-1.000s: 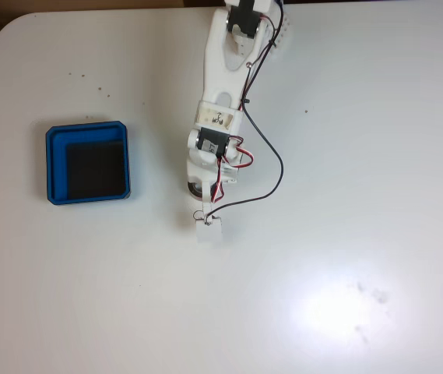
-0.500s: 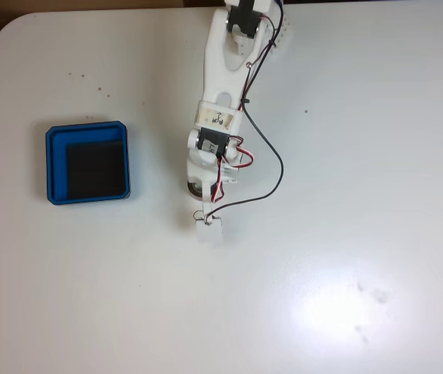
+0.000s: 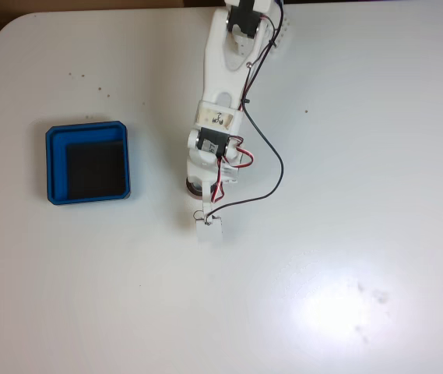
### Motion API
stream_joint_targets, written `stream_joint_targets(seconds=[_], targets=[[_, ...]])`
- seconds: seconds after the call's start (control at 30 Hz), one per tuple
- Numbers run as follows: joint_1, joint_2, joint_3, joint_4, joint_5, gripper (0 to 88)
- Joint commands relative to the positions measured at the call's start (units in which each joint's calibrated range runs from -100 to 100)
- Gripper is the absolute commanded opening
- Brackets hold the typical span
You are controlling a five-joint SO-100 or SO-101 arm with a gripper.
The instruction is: Pick the red roll and drop it in the blue box
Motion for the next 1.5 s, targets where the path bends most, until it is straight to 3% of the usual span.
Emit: stream_joint_targets(seconds=[0.0, 0.27, 0.67, 1.1, 1.47], targets=[[0.7, -1.8, -3.5, 0.0, 0.3, 1.4], [0.9, -3.1, -3.5, 0.1, 0.3, 1.4], [6.0, -20.3, -3.0, 0.7, 0.3, 1.4], [29.0, -25.2, -3.6, -0.3, 0.3, 1.7], [31.5, -20.2, -6.2, -2.0, 0.3, 1.8]])
